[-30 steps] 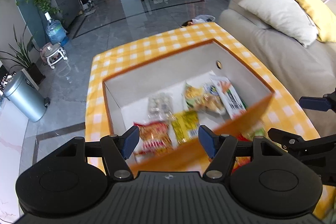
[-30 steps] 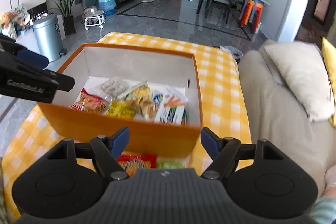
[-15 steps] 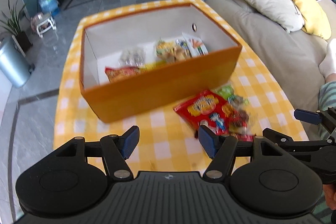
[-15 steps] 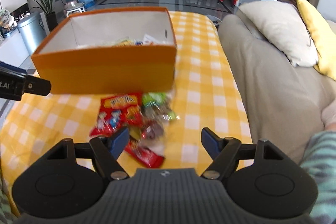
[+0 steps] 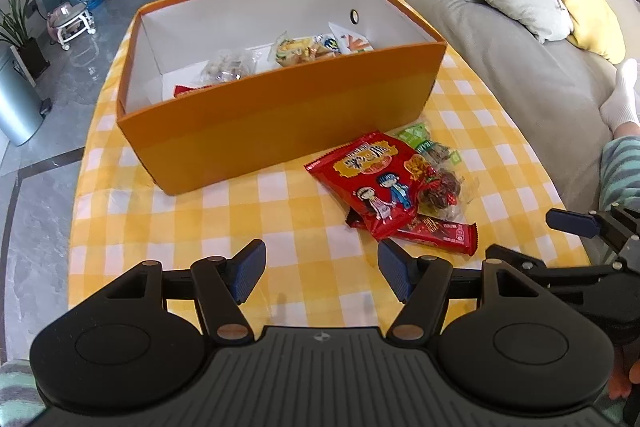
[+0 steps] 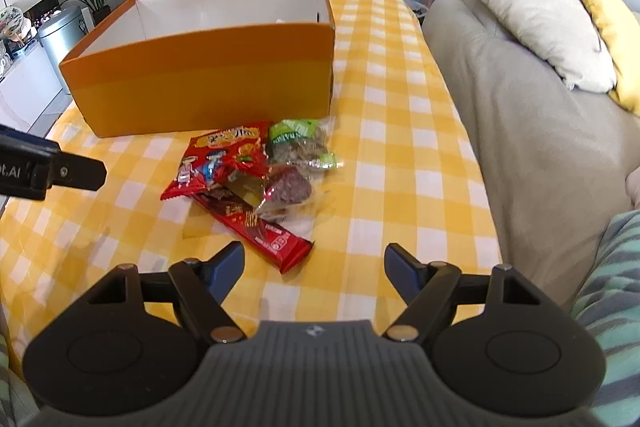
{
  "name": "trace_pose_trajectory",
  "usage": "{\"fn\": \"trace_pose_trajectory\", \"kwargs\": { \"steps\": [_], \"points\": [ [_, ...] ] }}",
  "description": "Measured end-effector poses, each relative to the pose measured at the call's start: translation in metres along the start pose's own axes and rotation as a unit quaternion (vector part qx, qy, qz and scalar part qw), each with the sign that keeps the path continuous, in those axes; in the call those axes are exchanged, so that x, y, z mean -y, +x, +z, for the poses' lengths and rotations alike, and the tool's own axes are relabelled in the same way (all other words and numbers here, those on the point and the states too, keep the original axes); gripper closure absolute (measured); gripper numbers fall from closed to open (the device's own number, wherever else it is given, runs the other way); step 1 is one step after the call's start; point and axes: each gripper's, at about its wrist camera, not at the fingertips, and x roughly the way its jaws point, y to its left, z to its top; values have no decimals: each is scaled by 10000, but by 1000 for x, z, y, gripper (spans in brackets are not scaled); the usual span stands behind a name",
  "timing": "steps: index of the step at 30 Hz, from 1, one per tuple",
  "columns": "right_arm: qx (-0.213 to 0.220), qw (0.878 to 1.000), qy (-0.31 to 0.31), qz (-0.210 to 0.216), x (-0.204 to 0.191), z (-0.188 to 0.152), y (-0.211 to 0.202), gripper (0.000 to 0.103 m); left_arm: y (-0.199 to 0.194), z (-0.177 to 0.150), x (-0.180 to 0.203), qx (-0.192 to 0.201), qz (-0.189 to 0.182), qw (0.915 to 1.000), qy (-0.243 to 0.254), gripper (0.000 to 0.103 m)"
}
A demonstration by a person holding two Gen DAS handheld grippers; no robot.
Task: Organize snacks
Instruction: 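Withdraw both open tools from the box toward the remaining snacks, then grasp the red snack bag with the left tool while the right tool grasps the chocolate wafer bar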
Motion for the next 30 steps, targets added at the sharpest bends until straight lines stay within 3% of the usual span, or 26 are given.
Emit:
{"fn": "trace_pose_trajectory", "kwargs": {
  "steps": [13,20,30],
  "points": [
    [-236,9982,510,207,19,1,17,31,17,1,-2,-222,-160,9996,-113,28],
    [-283,9983,338,392,15,4,25,45,24,3,-5,-247,-290,9992,-134,32],
    [-273,9968,-109,746,4,11,39,46,41,7,-1,-286,-410,9987,48,32]
  ]
}}
